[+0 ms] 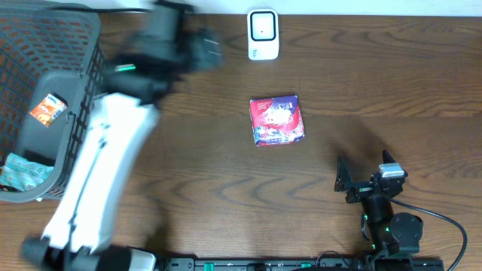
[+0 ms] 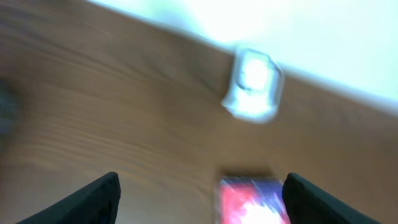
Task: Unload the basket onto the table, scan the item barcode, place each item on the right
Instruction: 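Carry the purple pack forward and drop it near the scanner, then reach the left gripper back into the basket toward the mint-green pack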
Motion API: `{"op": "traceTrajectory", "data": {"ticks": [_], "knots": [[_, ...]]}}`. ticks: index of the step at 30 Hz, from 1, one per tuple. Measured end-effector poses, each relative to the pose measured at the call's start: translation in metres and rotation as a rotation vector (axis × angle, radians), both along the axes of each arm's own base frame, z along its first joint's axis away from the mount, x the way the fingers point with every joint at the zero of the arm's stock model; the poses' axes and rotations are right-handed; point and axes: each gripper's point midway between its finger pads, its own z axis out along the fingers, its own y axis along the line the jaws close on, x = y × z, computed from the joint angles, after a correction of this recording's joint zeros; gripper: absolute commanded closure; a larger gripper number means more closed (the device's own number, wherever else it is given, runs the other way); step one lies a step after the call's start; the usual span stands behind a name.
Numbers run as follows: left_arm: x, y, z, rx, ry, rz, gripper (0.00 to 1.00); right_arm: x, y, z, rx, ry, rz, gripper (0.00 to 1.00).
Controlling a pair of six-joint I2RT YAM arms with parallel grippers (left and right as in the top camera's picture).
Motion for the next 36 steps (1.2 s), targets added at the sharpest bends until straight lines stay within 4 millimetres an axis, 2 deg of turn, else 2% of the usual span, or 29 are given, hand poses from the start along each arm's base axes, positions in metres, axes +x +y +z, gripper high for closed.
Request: {"op": "traceTrajectory", "data": {"ticks": [3, 6, 9, 13, 16, 23, 28, 36], "knots": [[-0.016, 0.095, 0.026, 0.061, -0.042, 0.246, 0.02, 0.0, 0.0, 0.0, 0.0, 0.0, 0.0, 0.01], [-0.047, 0.18, 0.029, 0.122, -0.005, 0.495, 0.0, 0.0, 0.0, 0.0, 0.0, 0.0, 0.0, 0.01], [-0.084, 0.249, 0.013, 0.156, 0.093, 0.741, 0.0, 0.0, 0.0, 0.0, 0.0, 0.0, 0.0, 0.01], [-0.122, 0.307, -0.023, 0.141, 0.219, 0.988, 0.0, 0.0, 0.0, 0.0, 0.0, 0.0, 0.0, 0.01], [-0.144, 0.335, -0.063, 0.137, 0.339, 1.108, 0.0, 0.0, 0.0, 0.0, 0.0, 0.0, 0.0, 0.01], [-0.169, 0.361, -0.143, 0.175, 0.603, 1.191, 0.0, 0.0, 0.0, 0.0, 0.0, 0.0, 0.0, 0.01], [-0.17, 0.366, -0.177, 0.205, 0.719, 1.181, 0.0, 0.0, 0.0, 0.0, 0.0, 0.0, 0.0, 0.01], [-0.175, 0.372, -0.22, 0.261, 0.866, 1.164, 0.01, 0.0, 0.0, 0.0, 0.0, 0.0, 0.0, 0.01]]}}
